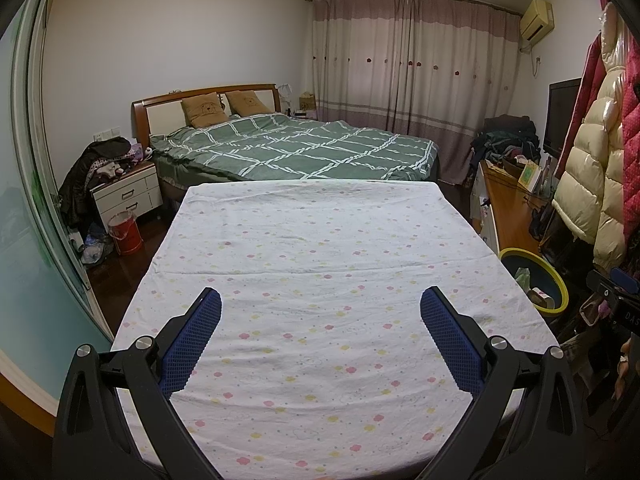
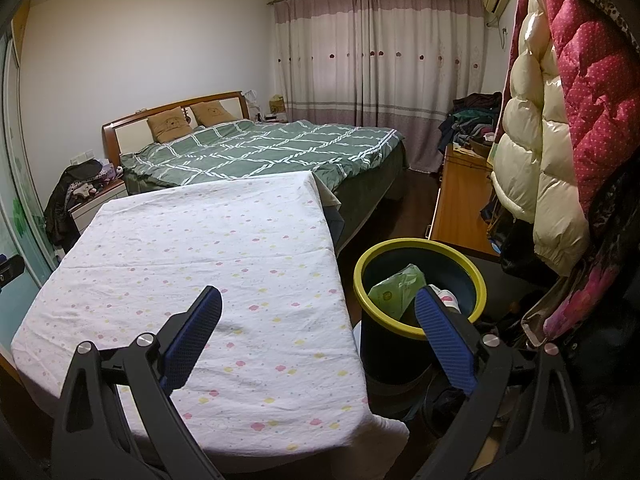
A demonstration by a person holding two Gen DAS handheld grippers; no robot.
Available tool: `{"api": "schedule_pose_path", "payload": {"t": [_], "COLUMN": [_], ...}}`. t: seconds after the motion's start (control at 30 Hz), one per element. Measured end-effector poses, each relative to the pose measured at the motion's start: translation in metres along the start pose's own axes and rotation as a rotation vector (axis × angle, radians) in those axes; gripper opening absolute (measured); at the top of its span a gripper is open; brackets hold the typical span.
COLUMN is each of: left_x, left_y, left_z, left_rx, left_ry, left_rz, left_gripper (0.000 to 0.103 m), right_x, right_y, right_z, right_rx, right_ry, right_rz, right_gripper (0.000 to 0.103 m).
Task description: Collect trash
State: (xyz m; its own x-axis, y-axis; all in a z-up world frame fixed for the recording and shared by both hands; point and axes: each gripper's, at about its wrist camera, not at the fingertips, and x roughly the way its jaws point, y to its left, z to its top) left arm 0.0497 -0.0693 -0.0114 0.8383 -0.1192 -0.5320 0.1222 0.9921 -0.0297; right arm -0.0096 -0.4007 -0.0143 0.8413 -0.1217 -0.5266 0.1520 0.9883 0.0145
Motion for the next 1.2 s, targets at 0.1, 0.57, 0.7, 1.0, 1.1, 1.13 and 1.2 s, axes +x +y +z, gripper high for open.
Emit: {"api": "schedule_pose_path", "payload": {"t": [0.1,0.57,0.7,1.0,1.1,1.13,1.2], "left_x": [-0.001,0.006,0.006,0.007,0.009,0.01,0.009], "left_y": [0.001,-0.003,0.0,-0.002,-0.003,-0.002,-0.002], "left_z": [0.001,-0.005,-0.004,-0.002,-0.001,0.001,0.001], "left_rx": [-0.001,-0.006,-0.008,0.009,0.011,0.012,0.014], "left_ry": [0.0,0.01,0.009,0.02,0.025,0.024,0.021], "left_rz": [0.0,0.006,0.016,0.021,0.024,0.026,0.027], "left_gripper": [0.098,0.098,0.098,0.098,0.098,0.098,0.098], "right_x": [0.0,0.001,0.001,0.006,0.007,0.007,0.007], "right_y": [0.0,0.0,0.001,0.005,0.004,0.004,0.005], "right_z": [0.001,-0.001,-0.001,-0.008,-0.006,-0.006,-0.007], "right_rx": [0.0,0.0,0.0,-0.004,-0.004,-0.003,-0.003], "right_ry": [0.0,0.003,0.004,0.013,0.015,0.015,0.016], "right_rz": [-0.001,-0.001,-0.001,0.004,0.003,0.004,0.003], "right_gripper": [0.092,0.092,0.093,0.093,0.093,0.092,0.093]}}
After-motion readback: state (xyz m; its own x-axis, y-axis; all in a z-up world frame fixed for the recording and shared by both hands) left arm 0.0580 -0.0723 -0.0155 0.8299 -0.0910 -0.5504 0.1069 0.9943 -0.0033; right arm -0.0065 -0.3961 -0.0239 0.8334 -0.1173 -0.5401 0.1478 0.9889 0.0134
